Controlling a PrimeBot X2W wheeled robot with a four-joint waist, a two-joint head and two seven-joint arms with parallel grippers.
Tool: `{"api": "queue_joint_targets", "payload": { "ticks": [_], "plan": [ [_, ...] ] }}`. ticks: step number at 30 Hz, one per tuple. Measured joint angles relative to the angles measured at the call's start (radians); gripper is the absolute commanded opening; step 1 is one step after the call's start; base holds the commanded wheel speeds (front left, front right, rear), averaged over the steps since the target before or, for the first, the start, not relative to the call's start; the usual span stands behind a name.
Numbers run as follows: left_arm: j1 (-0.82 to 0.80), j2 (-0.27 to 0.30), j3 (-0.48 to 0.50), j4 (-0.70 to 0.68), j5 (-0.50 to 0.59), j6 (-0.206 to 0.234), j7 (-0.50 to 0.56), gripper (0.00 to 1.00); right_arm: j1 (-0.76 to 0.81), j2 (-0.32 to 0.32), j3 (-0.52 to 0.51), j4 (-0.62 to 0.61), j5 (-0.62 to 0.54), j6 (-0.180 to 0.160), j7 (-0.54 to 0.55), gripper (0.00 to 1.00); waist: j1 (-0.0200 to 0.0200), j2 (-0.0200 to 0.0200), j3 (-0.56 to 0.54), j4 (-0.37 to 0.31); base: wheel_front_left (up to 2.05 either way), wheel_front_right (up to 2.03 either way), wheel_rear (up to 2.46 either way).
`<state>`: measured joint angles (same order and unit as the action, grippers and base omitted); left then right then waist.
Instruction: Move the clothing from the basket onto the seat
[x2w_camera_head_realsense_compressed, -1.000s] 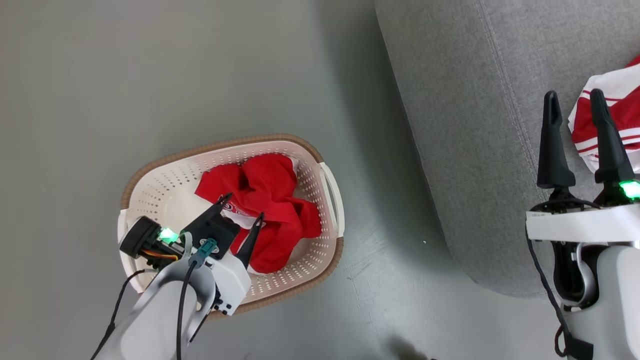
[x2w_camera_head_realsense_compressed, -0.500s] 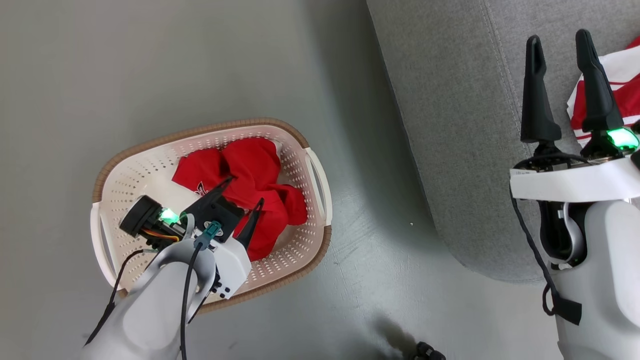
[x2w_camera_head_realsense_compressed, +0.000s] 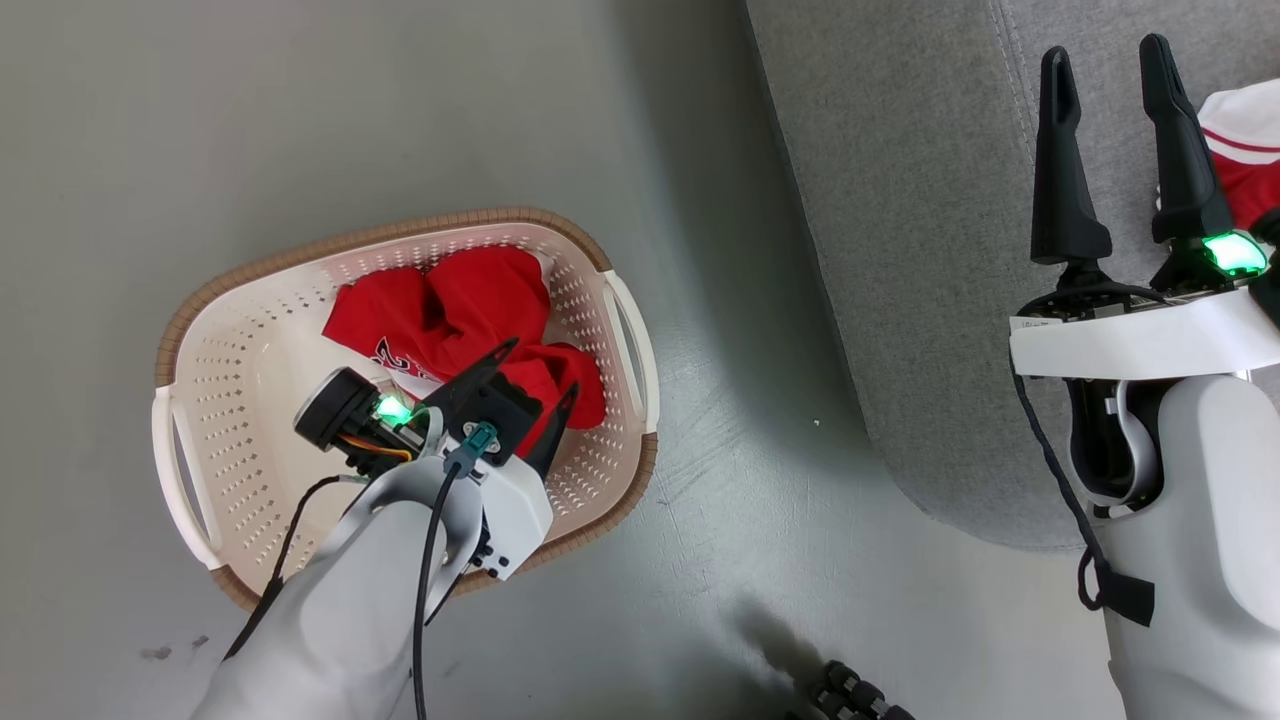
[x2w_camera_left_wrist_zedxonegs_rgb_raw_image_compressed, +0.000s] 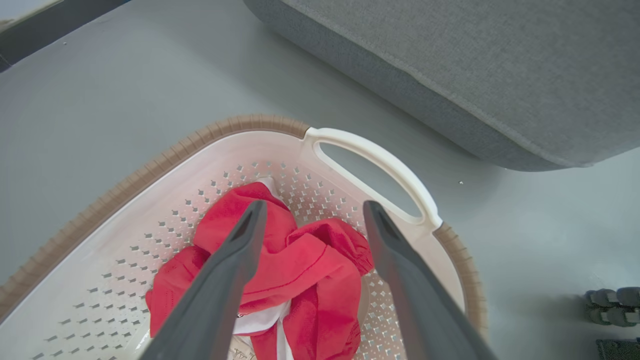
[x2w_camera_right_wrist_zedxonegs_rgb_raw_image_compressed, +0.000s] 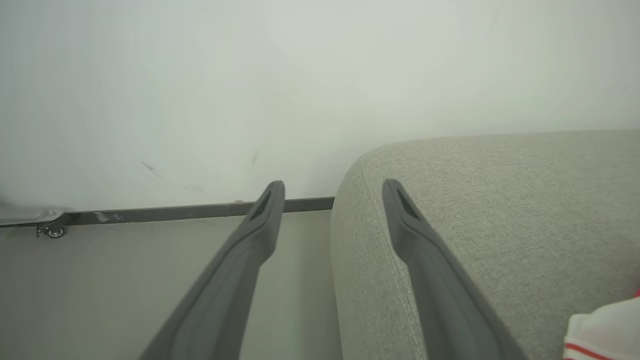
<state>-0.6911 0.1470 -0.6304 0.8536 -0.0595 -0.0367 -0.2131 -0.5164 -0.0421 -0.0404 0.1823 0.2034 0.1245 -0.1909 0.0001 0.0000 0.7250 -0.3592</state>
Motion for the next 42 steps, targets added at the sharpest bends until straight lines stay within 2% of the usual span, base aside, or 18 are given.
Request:
{"api": "queue_joint_targets", "payload": {
  "ticks": [7, 23, 41, 42],
  "plan": [
    [-0.031, -0.02, 0.0, 0.045, -0.001, -0.004, -0.003, 1.0, -0.017, 0.0, -0.007, 0.022, 0.0, 0.0, -0.005, 1.0, 0.0, 0.0, 0.024, -0.004, 0.0, 0.0, 0.0],
    [-0.08, -0.017, 0.03, 0.144, -0.012, 0.019, -0.008, 1.0, -0.082, 0.0, 0.04, 0.018, 0.0, 0.0, -0.022, 1.0, 0.0, 0.0, 0.061, -0.019, 0.0, 0.0, 0.0],
    [-0.117, -0.045, 0.042, 0.233, -0.04, 0.029, 0.002, 1.0, -0.083, 0.0, 0.055, 0.032, 0.002, 0.0, -0.038, 1.0, 0.0, 0.0, 0.082, -0.029, 0.0, 0.0, 0.0],
    [-0.118, -0.049, 0.043, 0.237, -0.043, 0.03, 0.002, 0.96, -0.083, 0.0, 0.056, 0.033, 0.002, 0.0, -0.038, 1.0, 0.0, 0.0, 0.082, -0.029, 0.0, 0.0, 0.0]
  ]
}}
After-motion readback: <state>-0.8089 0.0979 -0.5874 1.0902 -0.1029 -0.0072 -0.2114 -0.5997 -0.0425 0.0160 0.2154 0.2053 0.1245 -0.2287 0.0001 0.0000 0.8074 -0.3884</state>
